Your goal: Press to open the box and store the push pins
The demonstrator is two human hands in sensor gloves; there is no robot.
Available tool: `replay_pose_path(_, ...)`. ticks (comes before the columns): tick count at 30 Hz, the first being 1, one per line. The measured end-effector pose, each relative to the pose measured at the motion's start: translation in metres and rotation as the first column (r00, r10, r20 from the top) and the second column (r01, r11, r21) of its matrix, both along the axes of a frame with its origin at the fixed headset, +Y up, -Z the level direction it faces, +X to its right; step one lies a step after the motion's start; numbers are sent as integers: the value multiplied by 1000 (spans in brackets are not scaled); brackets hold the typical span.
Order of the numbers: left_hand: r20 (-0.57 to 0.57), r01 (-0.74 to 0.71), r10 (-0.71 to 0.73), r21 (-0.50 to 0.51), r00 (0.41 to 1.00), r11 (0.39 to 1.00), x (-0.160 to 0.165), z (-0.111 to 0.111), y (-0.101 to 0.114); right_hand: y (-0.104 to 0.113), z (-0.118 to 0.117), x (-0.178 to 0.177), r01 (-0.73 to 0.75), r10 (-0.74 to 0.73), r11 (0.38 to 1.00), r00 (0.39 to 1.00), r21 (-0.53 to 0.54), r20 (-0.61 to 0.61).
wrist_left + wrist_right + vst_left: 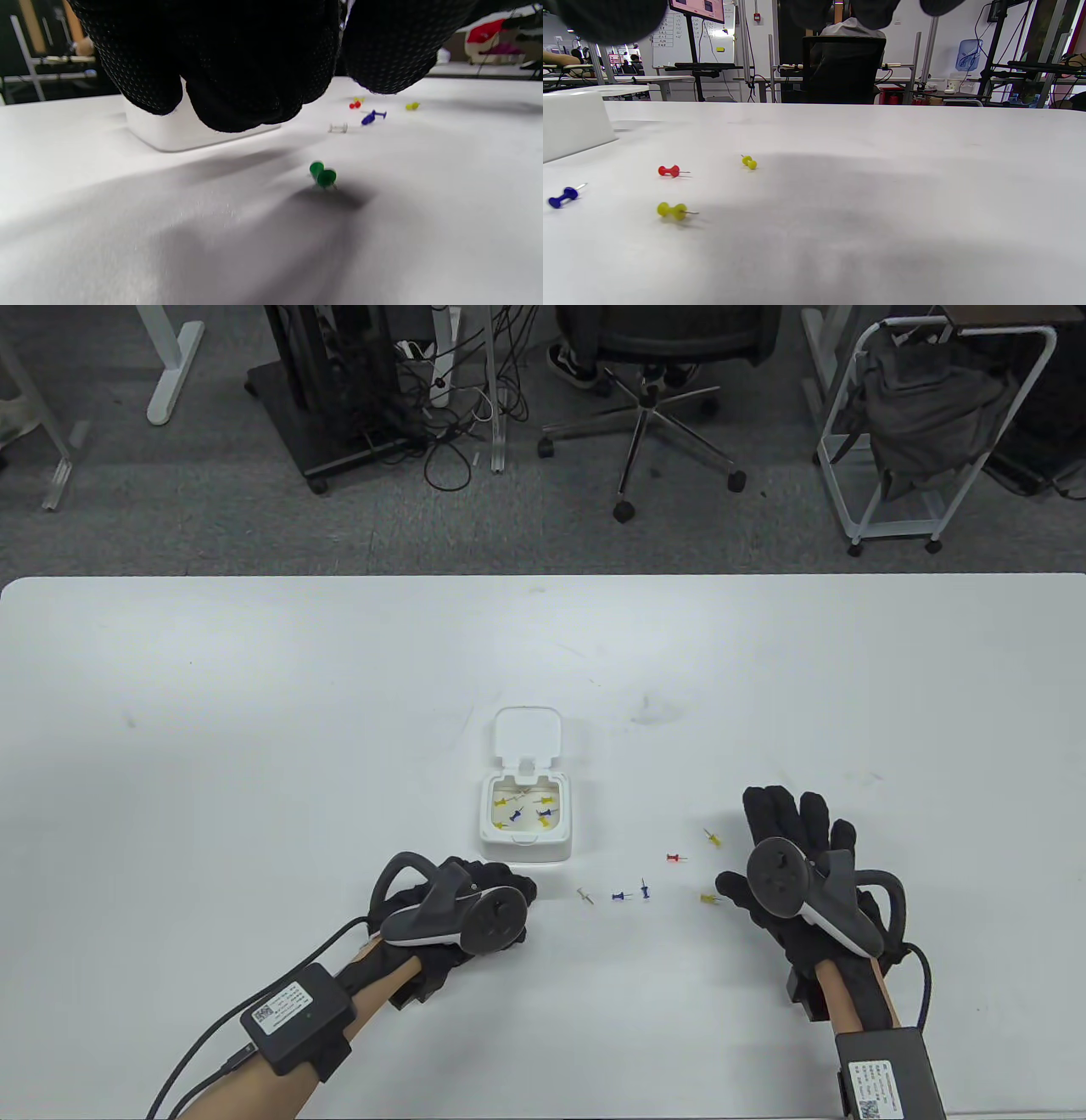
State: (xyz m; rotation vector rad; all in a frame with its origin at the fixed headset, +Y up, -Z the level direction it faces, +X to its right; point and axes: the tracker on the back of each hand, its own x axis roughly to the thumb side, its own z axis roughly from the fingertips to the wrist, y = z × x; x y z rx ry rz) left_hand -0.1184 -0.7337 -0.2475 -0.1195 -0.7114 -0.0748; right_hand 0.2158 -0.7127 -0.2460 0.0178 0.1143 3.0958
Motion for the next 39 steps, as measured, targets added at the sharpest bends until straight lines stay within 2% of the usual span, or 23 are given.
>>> replay_pose_path(4,-33,-26,23,-85,999,996,-1,0,-15,0,0,0,3,-3,1000,1000,-2,0)
replay_pose_path(10,-61,-8,7,-12,998,1000,3,0,-23,0,0,0,3,-3,1000,1000,-1,-1)
replay_pose_path(12,-40,31,-29,57,999,998,7,4,-26,0,0,0,3,-3,1000,1000,-2,-1)
replay_pose_path(21,29,97,-102,140,994,985,16,9,-23,-1,0,-1,-2,2,1000,1000,-3,-6)
replay_pose_path(26,39,111,-117,128,992,986,16,8,-23,0,0,-1,-1,1,1000,1000,-2,-5)
replay_pose_path(35,16,59,-60,72,998,996,10,3,-22,0,0,-1,6,-6,1000,1000,-1,-4)
replay_pose_path(39,-2,19,-19,60,1000,998,7,-1,-10,-1,0,-1,6,-6,1000,1000,0,-4)
